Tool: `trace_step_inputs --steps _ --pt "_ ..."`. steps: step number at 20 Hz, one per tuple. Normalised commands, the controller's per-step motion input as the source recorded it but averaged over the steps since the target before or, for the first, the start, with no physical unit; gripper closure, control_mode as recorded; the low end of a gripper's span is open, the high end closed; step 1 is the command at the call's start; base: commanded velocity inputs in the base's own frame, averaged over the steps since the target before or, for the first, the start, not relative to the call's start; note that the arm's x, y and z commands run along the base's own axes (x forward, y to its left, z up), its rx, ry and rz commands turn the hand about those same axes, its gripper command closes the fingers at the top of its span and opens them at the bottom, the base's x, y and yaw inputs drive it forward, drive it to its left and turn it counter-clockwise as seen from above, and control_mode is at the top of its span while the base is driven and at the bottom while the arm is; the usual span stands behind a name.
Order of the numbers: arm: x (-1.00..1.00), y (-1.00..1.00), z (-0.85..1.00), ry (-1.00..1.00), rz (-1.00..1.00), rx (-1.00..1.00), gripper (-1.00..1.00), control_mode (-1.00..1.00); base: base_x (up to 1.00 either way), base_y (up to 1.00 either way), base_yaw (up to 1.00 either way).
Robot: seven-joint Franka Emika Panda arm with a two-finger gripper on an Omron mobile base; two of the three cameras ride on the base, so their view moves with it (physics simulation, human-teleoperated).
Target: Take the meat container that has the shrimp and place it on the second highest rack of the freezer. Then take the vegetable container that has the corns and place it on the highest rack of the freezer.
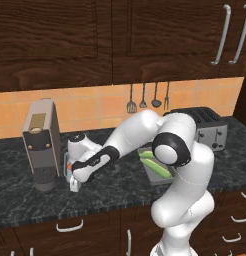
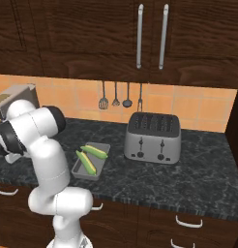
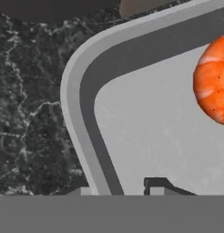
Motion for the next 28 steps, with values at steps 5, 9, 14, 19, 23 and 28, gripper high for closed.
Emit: trace_step_inputs --steps 5,9,14,19,23,28 --pt "0.00 0.00 0.00 0.01 0.00 0.00 1.00 -1.00 0.00 0.00 0.00" --pt "-0.12 -0.05 0.08 -0.07 -0.02 -0.02 1.00 -1.00 0.00 0.00 0.00" --pt "-0.26 -0.23 0.51 -0.19 -0.09 -0.02 1.00 -1.00 0.00 0.00 0.00" --pt "-0.08 -0.41 0.75 -0.06 -0.11 0.00 1.00 -1.00 0.00 0.00 0.00" --pt "0.00 -0.90 0.61 0.00 -0.07 0.03 1.00 -1.00 0.00 0.00 0.00" --pt "0.00 -1.00 0.45 0.00 -0.02 0.00 1.00 -1.00 0.00 0.00 0.00"
